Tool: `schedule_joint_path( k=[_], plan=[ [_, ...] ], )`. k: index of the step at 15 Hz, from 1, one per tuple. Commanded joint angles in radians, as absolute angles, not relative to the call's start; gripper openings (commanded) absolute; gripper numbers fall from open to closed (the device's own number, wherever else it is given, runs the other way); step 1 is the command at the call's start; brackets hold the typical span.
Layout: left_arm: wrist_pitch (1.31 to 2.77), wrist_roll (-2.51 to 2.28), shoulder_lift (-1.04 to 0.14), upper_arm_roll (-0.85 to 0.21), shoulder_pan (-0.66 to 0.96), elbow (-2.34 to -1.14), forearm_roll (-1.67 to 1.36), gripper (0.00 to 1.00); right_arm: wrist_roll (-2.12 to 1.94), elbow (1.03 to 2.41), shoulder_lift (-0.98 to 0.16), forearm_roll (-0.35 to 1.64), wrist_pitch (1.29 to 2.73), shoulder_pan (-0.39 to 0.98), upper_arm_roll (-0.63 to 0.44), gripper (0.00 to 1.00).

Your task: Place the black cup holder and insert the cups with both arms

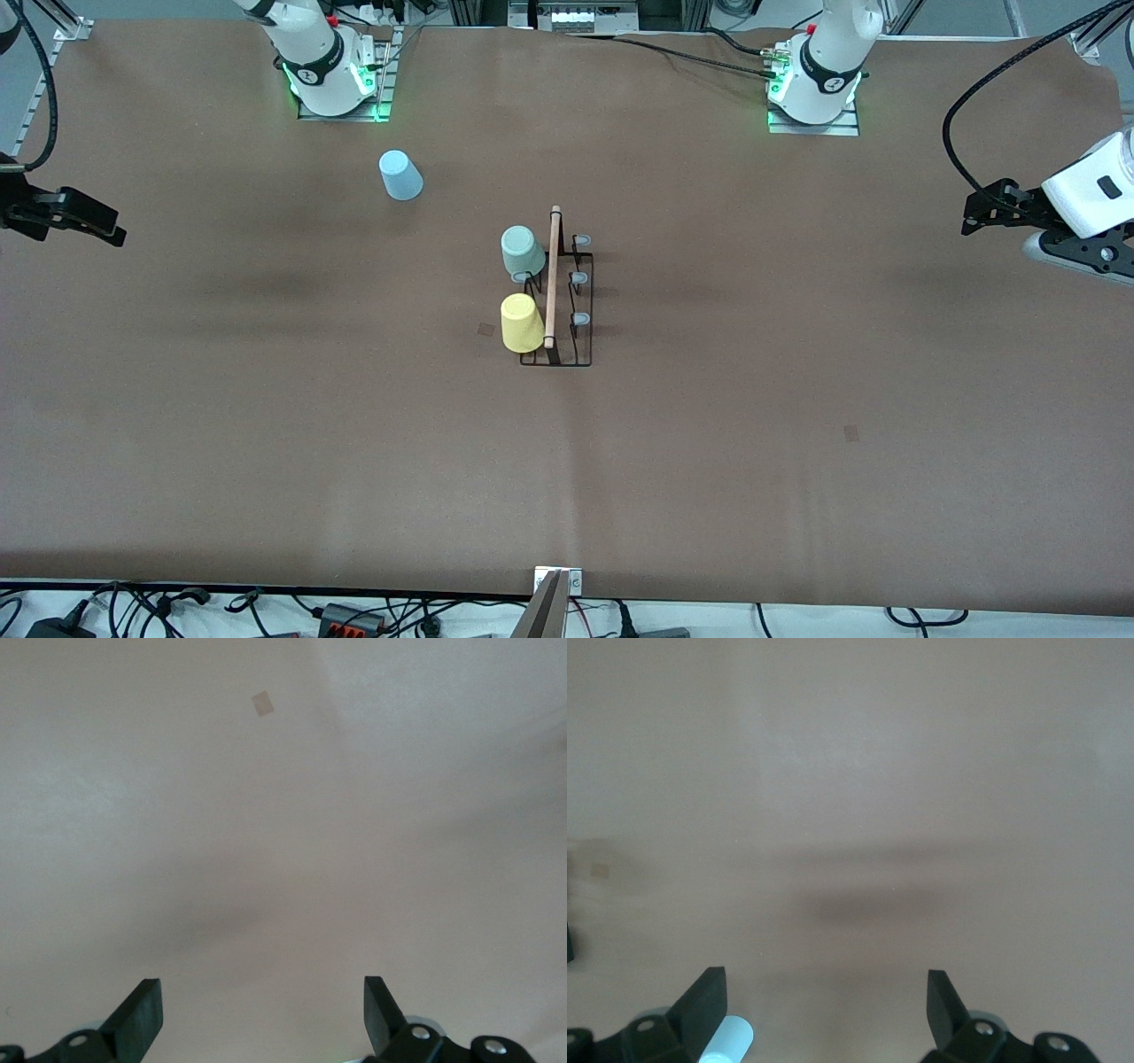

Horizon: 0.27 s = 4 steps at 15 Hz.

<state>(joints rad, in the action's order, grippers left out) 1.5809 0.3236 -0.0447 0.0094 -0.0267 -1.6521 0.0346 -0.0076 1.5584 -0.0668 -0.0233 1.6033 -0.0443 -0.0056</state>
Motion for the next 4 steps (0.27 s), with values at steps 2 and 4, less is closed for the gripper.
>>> schedule_joint_path(
  k=[2,4],
  plan=[
    [1.595,0.307,-0.020,0.000,-0.034,-1.675,0.026,1.00,-0.005,1.560,-0.058,-0.018,1.602,-0.041,0.008,1.00],
    [1.594,0.305,-0.020,0.002,-0.034,-1.675,0.026,1.00,-0.005,1.560,-0.057,-0.018,1.601,-0.041,0.008,1.00]
  ],
)
